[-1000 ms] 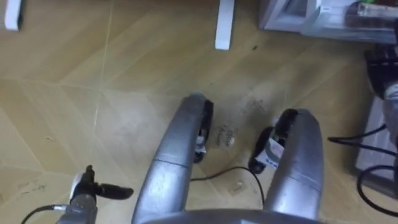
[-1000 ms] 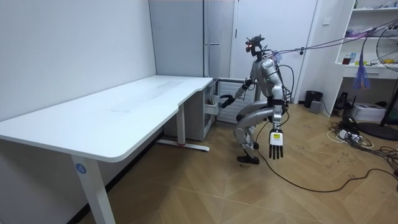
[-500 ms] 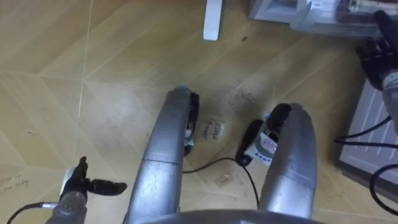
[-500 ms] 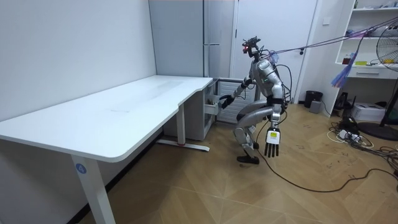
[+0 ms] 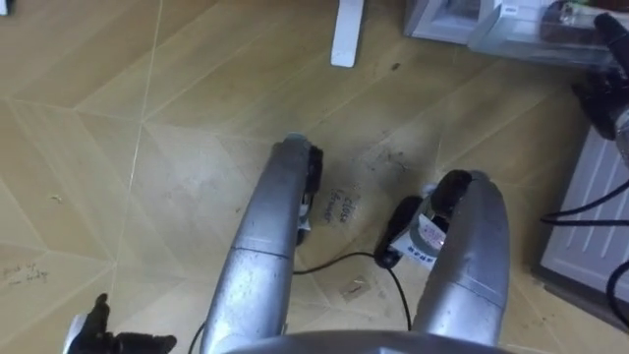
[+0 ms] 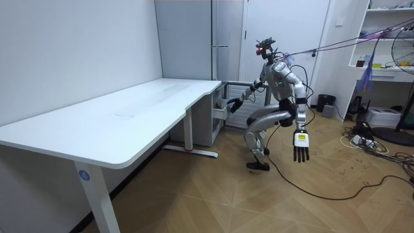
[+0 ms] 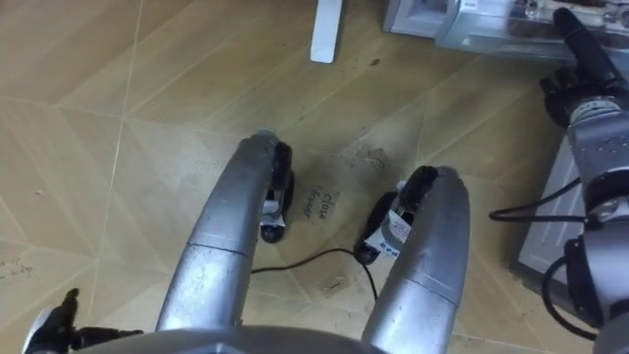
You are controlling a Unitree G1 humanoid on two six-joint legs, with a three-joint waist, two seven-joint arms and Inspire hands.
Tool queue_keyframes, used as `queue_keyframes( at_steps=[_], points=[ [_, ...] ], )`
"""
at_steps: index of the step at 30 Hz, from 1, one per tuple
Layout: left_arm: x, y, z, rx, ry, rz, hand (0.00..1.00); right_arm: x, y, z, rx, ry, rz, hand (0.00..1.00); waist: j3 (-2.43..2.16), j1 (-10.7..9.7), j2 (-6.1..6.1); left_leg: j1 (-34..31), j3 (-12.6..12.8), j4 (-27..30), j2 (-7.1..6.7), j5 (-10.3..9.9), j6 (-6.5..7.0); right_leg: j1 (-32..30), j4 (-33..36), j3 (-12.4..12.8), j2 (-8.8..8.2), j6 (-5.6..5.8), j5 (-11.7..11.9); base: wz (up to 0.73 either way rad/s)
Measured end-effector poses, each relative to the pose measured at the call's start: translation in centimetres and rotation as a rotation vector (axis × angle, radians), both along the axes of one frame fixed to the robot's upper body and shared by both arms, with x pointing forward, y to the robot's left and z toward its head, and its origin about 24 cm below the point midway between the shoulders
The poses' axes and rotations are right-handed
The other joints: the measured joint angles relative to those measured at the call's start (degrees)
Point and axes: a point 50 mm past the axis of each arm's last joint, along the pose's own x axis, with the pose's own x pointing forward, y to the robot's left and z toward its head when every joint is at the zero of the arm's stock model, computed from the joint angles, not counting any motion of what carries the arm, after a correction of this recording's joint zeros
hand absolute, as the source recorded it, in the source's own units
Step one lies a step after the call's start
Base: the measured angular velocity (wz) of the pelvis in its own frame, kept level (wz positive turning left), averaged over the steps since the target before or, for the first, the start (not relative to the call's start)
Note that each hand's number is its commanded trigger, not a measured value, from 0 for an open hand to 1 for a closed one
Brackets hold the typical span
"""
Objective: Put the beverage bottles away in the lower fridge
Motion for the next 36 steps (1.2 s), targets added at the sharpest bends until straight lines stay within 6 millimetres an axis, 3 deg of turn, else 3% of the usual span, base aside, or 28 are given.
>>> queue_keyframes(
  at_steps=[3, 9, 15, 17, 19, 21, 26, 36],
  points=[
    [-1.0, 0.7, 0.3, 0.027, 0.009, 0.044, 0.0, 0.1, -0.2, 0.5, -0.021, 0.032, -0.017, 0.0, 0.02, 0.5, -0.01, -0.2, -0.8, 0.9, 0.0, 0.1, -0.36, 0.0, 1.3, -0.5, -0.08, -1.02, -0.5, 0.09],
    [-2.1, 1.5, 0.7, 0.063, 0.023, 0.064, 0.0, 1.3, 1.1, 2.0, -0.061, 0.065, 0.006, 0.0, 0.04, 1.0, -0.04, -0.9, -2.9, 1.0, 0.93, 1.1, -2.39, 0.3, 2.0, -3.6, -0.56, -3.64, -1.6, 0.01],
    [-1.9, 2.1, 1.1, 0.099, 0.001, 0.07, 0.0, 3.7, 2.5, 5.1, -0.104, -0.014, 0.052, 0.0, 0.17, 1.9, -0.27, -0.1, -5.5, 0.3, 1.01, 1.7, -4.81, 2.6, 2.0, -6.9, -0.95, -6.13, -2.8, 0.11],
    [-1.8, 2.1, 1.2, 0.097, -0.011, 0.083, 0.0, 4.3, 2.6, 6.7, -0.159, -0.054, 0.049, 0.0, 0.45, 3.1, -0.76, 0.7, -6.1, 0.1, 1.0, 1.4, -5.28, 3.9, 2.0, -7.7, -1.01, -6.93, -3.3, 0.13],
    [-1.9, 2.1, 1.2, 0.094, -0.011, 0.091, 0.0, 4.5, 2.3, 7.9, -0.201, -0.084, 0.044, 0.0, 0.78, 4.0, -1.35, 1.1, -6.4, -0.2, 0.97, 1.3, -5.52, 4.6, 1.9, -8.2, -1.02, -7.02, -3.7, 0.12],
    [-2.0, 2.2, 1.2, 0.095, -0.002, 0.094, 0.0, 4.7, 2.2, 8.8, -0.213, -0.108, 0.04, 0.0, 0.79, 4.6, -1.37, 1.2, -7.4, -0.4, 0.99, 1.2, -5.7, 5.7, 1.3, -9.4, -0.95, -7.07, -3.9, 0.1],
    [-2.2, 2.2, 1.3, 0.091, -0.001, 0.092, 0.0, 4.6, 2.3, 8.4, -0.229, -0.069, 0.034, 0.0, 0.81, 4.5, -1.43, 1.9, -7.9, -0.9, 0.93, 1.2, -5.7, 7.1, 0.0, -10.4, -0.92, -6.39, -3.8, 0.01],
    [-0.7, 2.0, 1.8, 0.076, -0.063, 0.078, 0.0, 4.5, 2.3, 8.1, -0.231, -0.029, 0.007, 0.0, 0.77, 5.1, -1.35, 3.2, -7.7, -1.2, 0.77, 1.1, -5.76, 8.5, 0.0, -10.3, -1.09, -6.15, -4.2, 0.01]
  ],
)
